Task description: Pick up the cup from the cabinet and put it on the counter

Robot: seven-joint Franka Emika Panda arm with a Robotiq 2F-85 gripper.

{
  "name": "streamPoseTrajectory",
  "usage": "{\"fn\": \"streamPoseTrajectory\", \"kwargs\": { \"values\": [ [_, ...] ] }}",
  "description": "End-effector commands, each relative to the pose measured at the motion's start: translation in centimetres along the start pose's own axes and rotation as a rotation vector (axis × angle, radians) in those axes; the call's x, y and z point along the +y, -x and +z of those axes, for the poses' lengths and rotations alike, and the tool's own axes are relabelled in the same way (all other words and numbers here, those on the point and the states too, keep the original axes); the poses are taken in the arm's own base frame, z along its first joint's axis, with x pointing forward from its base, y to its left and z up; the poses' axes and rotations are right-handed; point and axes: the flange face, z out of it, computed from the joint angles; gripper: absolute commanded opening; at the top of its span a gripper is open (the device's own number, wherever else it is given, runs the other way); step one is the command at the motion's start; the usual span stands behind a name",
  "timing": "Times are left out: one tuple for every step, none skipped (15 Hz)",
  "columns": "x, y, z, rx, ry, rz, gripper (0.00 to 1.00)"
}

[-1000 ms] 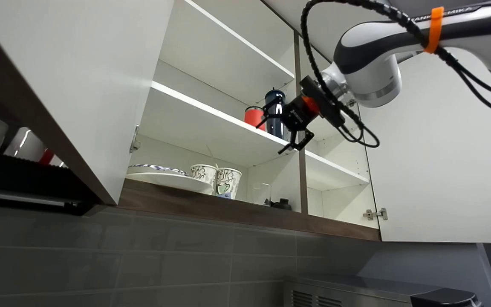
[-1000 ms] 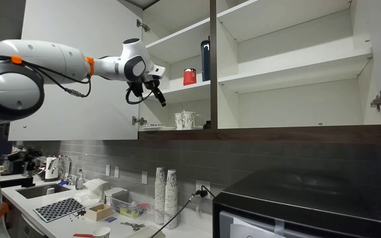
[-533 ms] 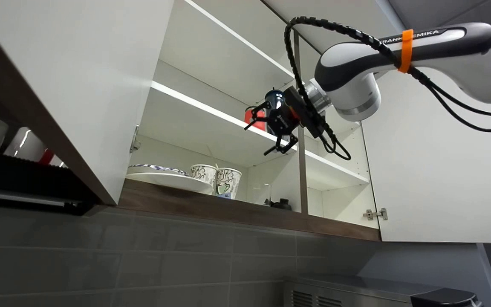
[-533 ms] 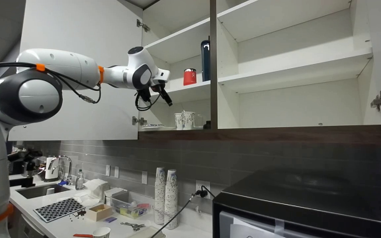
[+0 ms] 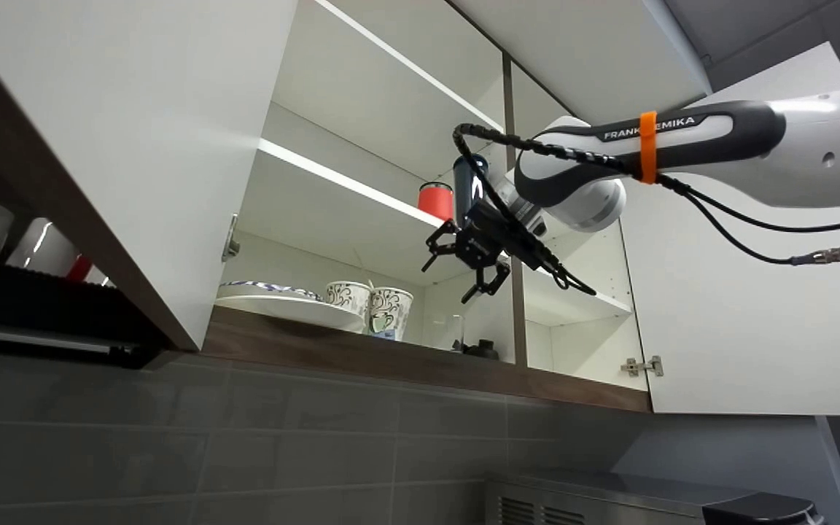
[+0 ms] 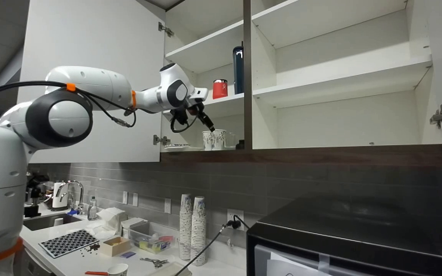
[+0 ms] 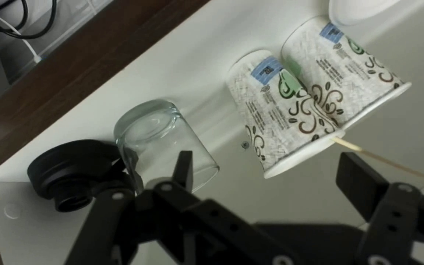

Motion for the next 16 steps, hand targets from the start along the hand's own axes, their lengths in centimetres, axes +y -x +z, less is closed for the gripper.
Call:
{"fn": "streamPoseTrajectory", "kwargs": {
  "values": [
    [-1.7, -0.9, 0.7, -0.062, 0.002, 0.000, 1.00],
    [-2.0, -1.1, 0.8, -0.062, 0.005, 0.007, 1.00],
    [-2.4, -1.3, 0.9, -0.069, 0.004, 0.016, 1.00],
    [-2.8, -1.4, 1.0, -0.077, 0.004, 0.025, 1.00],
    [-3.1, -1.5, 1.3, -0.074, 0.008, 0.034, 1.00],
    [-3.3, -1.5, 1.6, -0.079, 0.006, 0.046, 1.00],
    [-3.6, -1.6, 2.0, -0.065, 0.010, 0.054, 1.00],
    [-3.8, -1.7, 2.5, -0.056, 0.012, 0.060, 1.00],
    [-4.0, -1.7, 3.0, -0.040, 0.016, 0.070, 1.00],
    [-4.1, -1.7, 3.4, -0.025, 0.026, 0.081, 1.00],
    [-4.1, -1.7, 3.9, -0.015, 0.039, 0.093, 1.00],
    [-4.3, -1.7, 4.2, -0.004, 0.053, 0.108, 1.00],
    [-4.4, -1.6, 4.5, 0.003, 0.066, 0.124, 1.00],
    [-4.5, -1.6, 4.8, 0.011, 0.075, 0.139, 1.00],
    [-4.7, -1.6, 5.0, 0.021, 0.080, 0.159, 1.00],
    [-4.9, -1.6, 5.3, 0.033, 0.086, 0.174, 1.00]
  ]
}}
